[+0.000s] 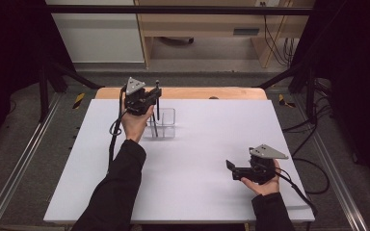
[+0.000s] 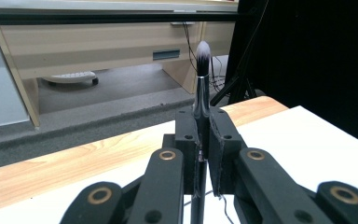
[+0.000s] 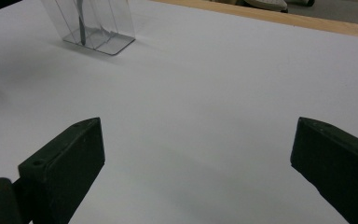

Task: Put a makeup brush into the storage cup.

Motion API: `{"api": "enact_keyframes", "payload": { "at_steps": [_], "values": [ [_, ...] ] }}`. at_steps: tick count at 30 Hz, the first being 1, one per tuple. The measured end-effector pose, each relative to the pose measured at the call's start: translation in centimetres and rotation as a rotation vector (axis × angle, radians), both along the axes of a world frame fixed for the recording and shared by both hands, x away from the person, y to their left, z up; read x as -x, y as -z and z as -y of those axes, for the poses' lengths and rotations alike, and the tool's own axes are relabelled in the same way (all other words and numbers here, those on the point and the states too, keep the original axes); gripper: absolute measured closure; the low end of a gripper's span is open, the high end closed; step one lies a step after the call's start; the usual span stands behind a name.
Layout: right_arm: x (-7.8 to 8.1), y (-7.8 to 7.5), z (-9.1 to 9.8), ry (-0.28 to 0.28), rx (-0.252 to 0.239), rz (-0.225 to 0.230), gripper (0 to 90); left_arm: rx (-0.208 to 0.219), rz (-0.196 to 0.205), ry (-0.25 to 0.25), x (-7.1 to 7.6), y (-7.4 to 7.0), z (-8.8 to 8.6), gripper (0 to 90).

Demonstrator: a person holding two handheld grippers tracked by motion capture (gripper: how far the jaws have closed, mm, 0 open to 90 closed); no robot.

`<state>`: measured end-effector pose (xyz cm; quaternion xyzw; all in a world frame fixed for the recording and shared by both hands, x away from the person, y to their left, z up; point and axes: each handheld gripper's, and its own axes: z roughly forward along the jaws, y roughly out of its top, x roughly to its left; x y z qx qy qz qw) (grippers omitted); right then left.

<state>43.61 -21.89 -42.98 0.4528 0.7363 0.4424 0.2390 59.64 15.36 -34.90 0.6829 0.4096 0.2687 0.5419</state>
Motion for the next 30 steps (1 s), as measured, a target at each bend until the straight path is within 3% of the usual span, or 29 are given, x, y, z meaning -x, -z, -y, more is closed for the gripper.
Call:
{"api": "enact_keyframes", "payload": {
  "at_steps": [30],
  "values": [
    [0.0,0.1,-0.1,-0.001,0.003,0.0,3.7,-0.001,-0.041,-0.009,0.2,3.6,0.0,83.3]
  ]
}}
